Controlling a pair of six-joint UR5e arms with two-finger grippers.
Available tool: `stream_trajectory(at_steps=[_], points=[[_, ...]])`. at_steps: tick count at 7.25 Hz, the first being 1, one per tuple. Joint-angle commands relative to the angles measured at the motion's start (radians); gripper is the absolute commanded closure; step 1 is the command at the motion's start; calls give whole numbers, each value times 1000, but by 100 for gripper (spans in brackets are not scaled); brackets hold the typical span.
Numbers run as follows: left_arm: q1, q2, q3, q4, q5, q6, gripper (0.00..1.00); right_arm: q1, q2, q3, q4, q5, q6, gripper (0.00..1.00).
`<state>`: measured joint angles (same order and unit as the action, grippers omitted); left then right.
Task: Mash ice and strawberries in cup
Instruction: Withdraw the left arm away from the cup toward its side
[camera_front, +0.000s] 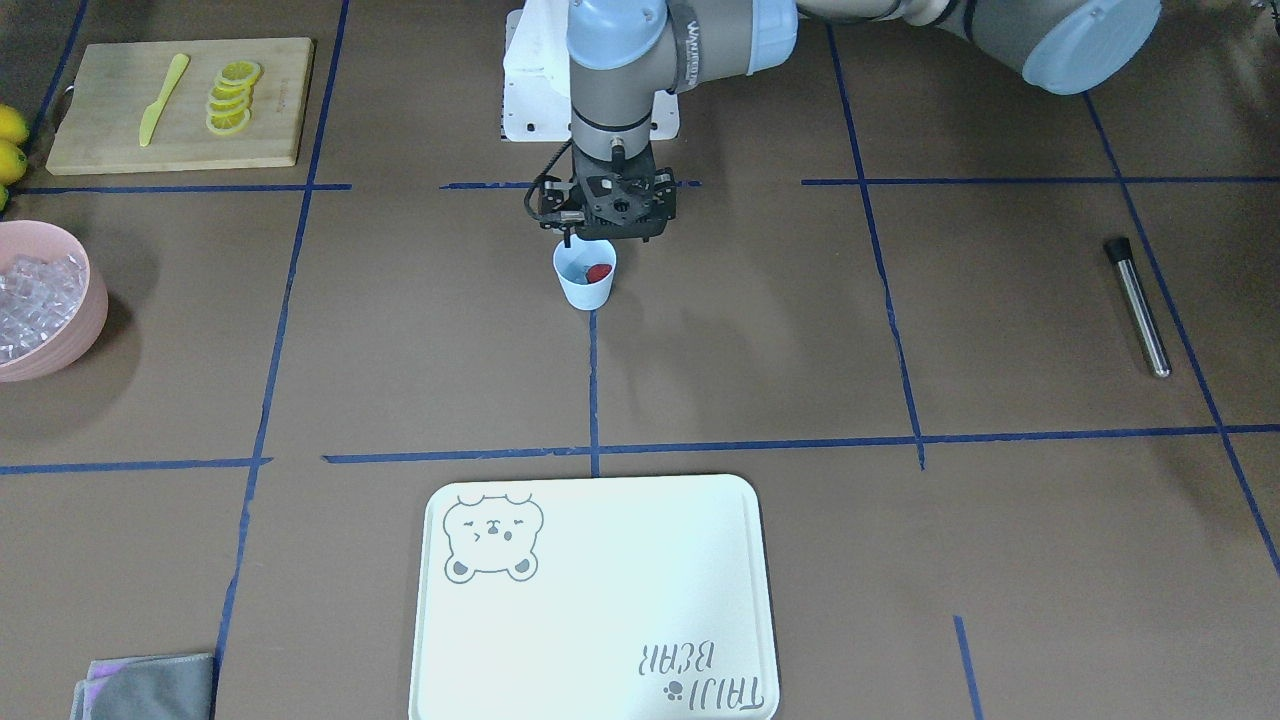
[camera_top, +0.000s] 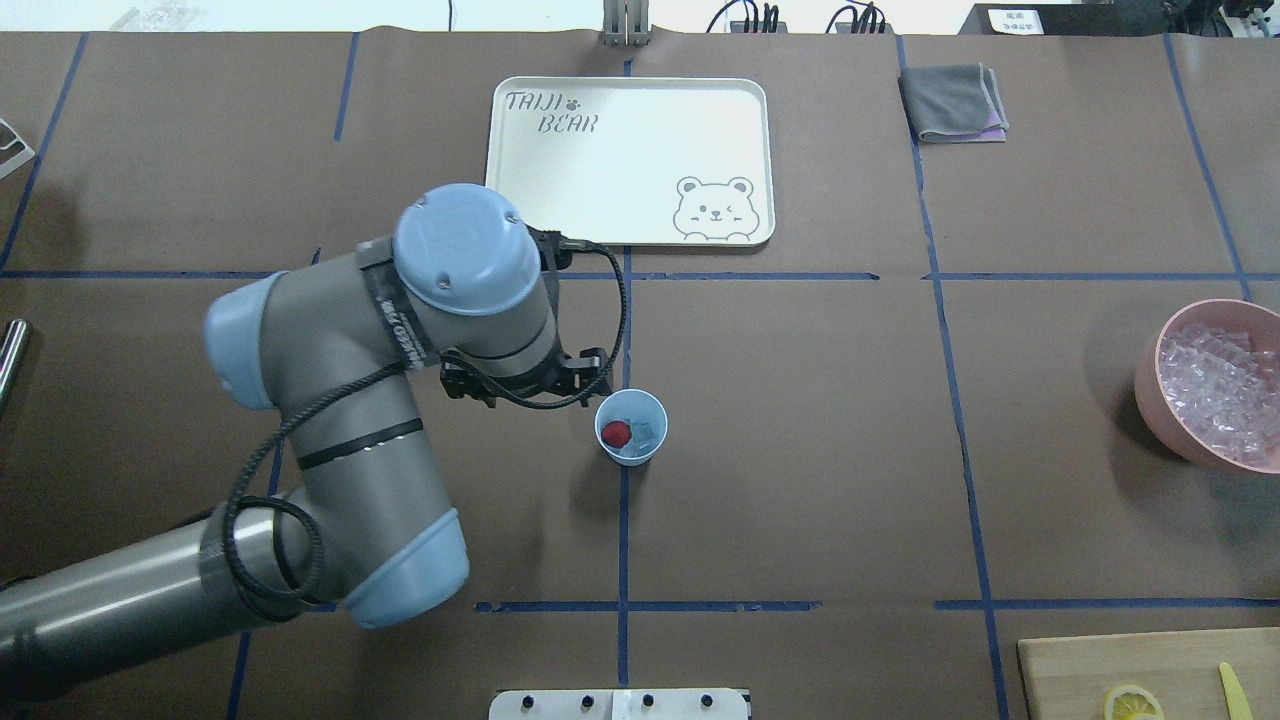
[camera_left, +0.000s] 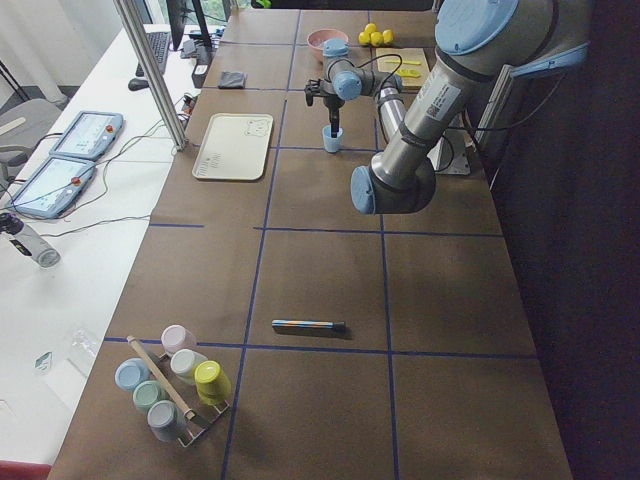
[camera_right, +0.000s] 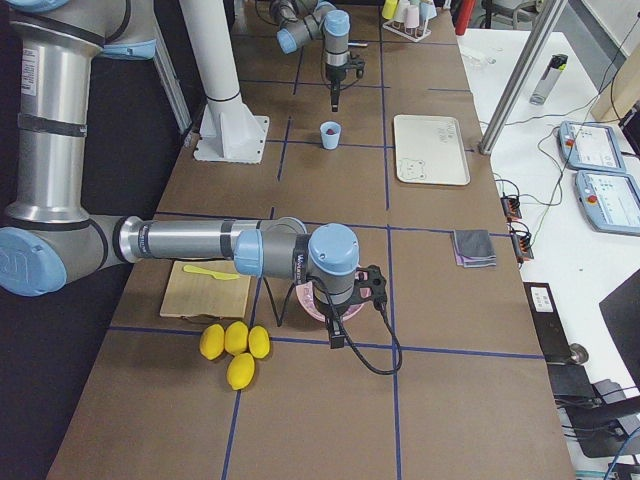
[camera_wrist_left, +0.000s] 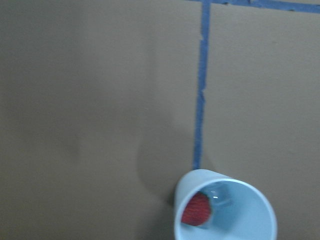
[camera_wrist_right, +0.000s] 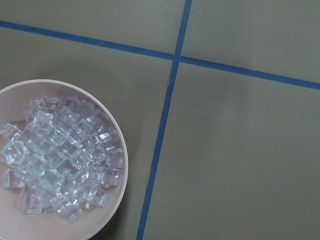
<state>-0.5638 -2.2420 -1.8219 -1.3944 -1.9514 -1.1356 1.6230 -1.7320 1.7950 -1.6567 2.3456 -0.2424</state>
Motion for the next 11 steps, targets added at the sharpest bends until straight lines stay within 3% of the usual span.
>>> stream_trajectory(at_steps=[1, 2, 4, 6, 7, 9, 11], points=[[-210, 209, -80, 2, -110, 328, 0, 0, 0, -2, 0, -2, 0, 1], [-323, 320, -91, -5, -119, 525, 0, 0, 0, -2, 0, 0, 0, 1], [-561, 488, -76, -9, -239, 895, 0, 1, 0, -2, 0, 0, 0, 1], [-752, 602, -19, -14, -375, 1136, 0, 0, 0, 0, 0, 0, 0, 1], [-793, 636, 27, -31, -380, 1218, 0, 0, 0, 0, 0, 0, 0, 1], [-797, 688, 114, -199, -380, 1139, 0, 0, 0, 0, 2, 0, 0, 1], [-791, 696, 250, -501, -376, 897, 0, 0, 2, 1, 2, 0, 0, 1]])
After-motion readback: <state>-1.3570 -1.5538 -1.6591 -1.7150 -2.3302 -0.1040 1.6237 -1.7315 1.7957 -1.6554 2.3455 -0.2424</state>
